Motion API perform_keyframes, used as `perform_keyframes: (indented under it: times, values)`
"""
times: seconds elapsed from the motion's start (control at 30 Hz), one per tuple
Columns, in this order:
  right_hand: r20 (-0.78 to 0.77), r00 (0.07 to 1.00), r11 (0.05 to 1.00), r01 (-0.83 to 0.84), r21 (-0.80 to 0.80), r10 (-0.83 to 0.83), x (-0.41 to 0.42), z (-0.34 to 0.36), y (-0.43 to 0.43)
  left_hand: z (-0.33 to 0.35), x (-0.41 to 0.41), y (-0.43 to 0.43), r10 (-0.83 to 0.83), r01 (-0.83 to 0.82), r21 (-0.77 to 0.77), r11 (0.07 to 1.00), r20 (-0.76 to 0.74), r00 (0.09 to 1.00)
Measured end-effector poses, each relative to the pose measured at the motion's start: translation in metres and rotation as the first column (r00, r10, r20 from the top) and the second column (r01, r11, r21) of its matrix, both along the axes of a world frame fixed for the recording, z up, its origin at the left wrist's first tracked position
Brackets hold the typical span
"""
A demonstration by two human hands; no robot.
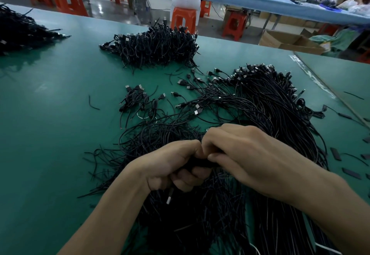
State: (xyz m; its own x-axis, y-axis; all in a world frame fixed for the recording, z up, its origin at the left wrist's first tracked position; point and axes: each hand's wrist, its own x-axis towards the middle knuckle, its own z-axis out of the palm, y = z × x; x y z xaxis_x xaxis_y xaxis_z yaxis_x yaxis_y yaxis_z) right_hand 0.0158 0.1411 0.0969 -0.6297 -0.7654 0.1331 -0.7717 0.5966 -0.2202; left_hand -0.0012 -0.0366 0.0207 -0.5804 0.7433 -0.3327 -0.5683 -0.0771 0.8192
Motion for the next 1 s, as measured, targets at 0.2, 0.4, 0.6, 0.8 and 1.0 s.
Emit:
perform_keyframes:
  times: [0.2,0.4,0.6,0.8,1.0]
  values:
    - [-0.065,0.997,0.998,0.038,-0.053,-0.041,-0.003,0.000,0.007,0.002,0.004,0.000,0.043,-0.033,0.243,0.969,-0.033,0.999]
    - [-0.012,0.964,0.885,0.238,-0.401,-0.264,-0.004,-0.022,0.004,0.005,0.005,0.007,0.303,-0.289,0.096,0.952,-0.393,0.868]
    - [0.274,0.892,0.550,0.440,-0.710,-0.360,0.000,-0.044,-0.010,0.004,0.008,0.010,0.338,-0.696,-0.066,0.715,-0.839,0.427]
    - [0.582,0.807,0.294,0.583,-0.757,-0.101,-0.003,-0.042,-0.018,0.009,0.012,0.011,0.361,-0.666,0.038,0.745,-0.862,0.355]
    - [0.732,0.670,0.191,0.707,-0.681,0.128,0.000,-0.046,-0.019,0.017,0.015,0.011,0.536,-0.669,0.232,0.706,-0.792,0.292]
